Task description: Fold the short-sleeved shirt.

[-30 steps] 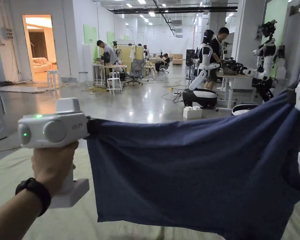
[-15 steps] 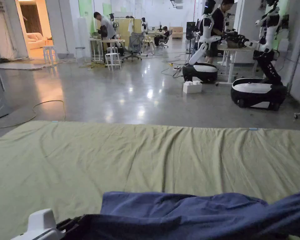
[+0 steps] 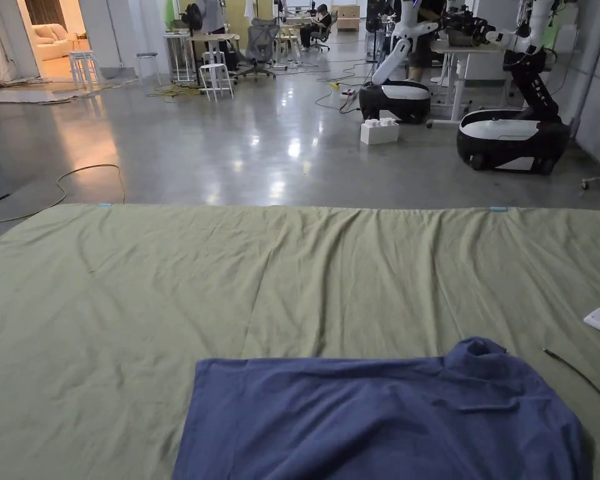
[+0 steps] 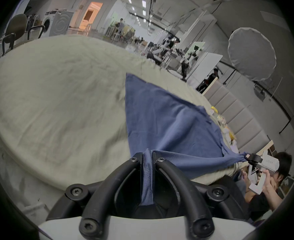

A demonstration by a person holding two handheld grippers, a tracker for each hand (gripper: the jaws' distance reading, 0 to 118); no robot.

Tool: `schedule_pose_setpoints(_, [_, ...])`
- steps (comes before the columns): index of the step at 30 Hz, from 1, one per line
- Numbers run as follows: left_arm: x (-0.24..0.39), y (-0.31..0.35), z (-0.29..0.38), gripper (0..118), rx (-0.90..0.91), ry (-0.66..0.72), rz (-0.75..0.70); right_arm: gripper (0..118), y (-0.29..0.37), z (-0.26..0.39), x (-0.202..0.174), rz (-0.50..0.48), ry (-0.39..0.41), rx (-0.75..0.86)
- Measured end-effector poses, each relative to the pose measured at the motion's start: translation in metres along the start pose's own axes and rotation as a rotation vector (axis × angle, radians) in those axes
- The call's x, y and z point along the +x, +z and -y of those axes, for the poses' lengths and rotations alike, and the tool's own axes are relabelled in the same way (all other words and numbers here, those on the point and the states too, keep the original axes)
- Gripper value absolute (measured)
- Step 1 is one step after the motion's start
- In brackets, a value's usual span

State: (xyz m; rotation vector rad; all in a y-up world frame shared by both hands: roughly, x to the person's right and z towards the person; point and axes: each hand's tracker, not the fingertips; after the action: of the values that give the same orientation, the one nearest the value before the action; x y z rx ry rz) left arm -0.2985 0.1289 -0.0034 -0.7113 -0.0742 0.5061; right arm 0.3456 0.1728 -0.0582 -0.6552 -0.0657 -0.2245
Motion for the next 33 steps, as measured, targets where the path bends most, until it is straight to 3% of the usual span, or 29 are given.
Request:
schedule_pose_setpoints(6, [0.002,-0.008,0.003,13,-0.042,-0.003,-0.058,4,-0.023,0.014,0.016,0.001,0.005,-0.075])
schedule_pose_setpoints(7, [0.004,-0.009,0.002,23,-0.038,-0.02,-0.084,5,-0.027,0.015,0.017,0.002,0.023,-0.087])
schedule_pose_setpoints(8, [0.006,-0.009,0.001,42,-0.036,-0.046,-0.132,7,-0.031,0.017,0.018,0.016,0.044,-0.099])
schedule_pose_setpoints(9, [0.007,-0.009,0.001,70,-0.034,-0.063,-0.164,22,-0.034,0.02,0.021,0.023,0.053,-0.105])
schedule_pose_setpoints(10, [0.008,-0.007,0.004,83,-0.031,-0.074,-0.183,42,-0.036,0.022,0.023,0.043,0.069,-0.115])
schedule_pose_setpoints(11, [0.01,-0.003,0.004,88,-0.021,-0.081,-0.192,60,-0.037,0.023,0.026,0.073,0.081,-0.122])
schedule_pose_setpoints(12, [0.013,0.004,0.004,88,-0.012,-0.111,-0.208,67,-0.034,0.024,0.028,0.106,0.089,-0.112])
schedule_pose_setpoints(15, [0.035,0.026,0.011,88,0.04,-0.389,-0.351,67,-0.013,0.022,0.028,0.113,0.14,-0.017])
schedule_pose_setpoints(18, [0.064,0.058,0.011,88,0.147,-0.514,-0.398,70,0.021,0.01,0.01,0.114,0.218,0.088])
schedule_pose_setpoints(20, [0.089,0.085,0.006,88,0.256,-0.55,-0.369,77,0.045,0.0,-0.008,0.085,0.304,0.18])
schedule_pose_setpoints(23, [0.127,0.117,-0.001,88,0.419,-0.549,-0.364,77,0.076,-0.014,-0.04,0.011,0.398,0.321])
schedule_pose_setpoints(27, [0.166,0.138,-0.002,87,0.562,-0.502,-0.331,77,0.1,-0.028,-0.076,-0.082,0.42,0.471])
schedule_pose_setpoints(29, [0.179,0.141,0.0,85,0.575,-0.492,-0.32,77,0.099,-0.03,-0.086,-0.142,0.359,0.45])
schedule_pose_setpoints(31, [0.182,0.14,-0.002,73,0.571,-0.498,-0.284,68,0.098,-0.031,-0.093,-0.188,0.336,0.442])
schedule_pose_setpoints(33, [0.181,0.138,-0.001,53,0.566,-0.507,-0.23,41,0.095,-0.029,-0.097,-0.208,0.32,0.415])
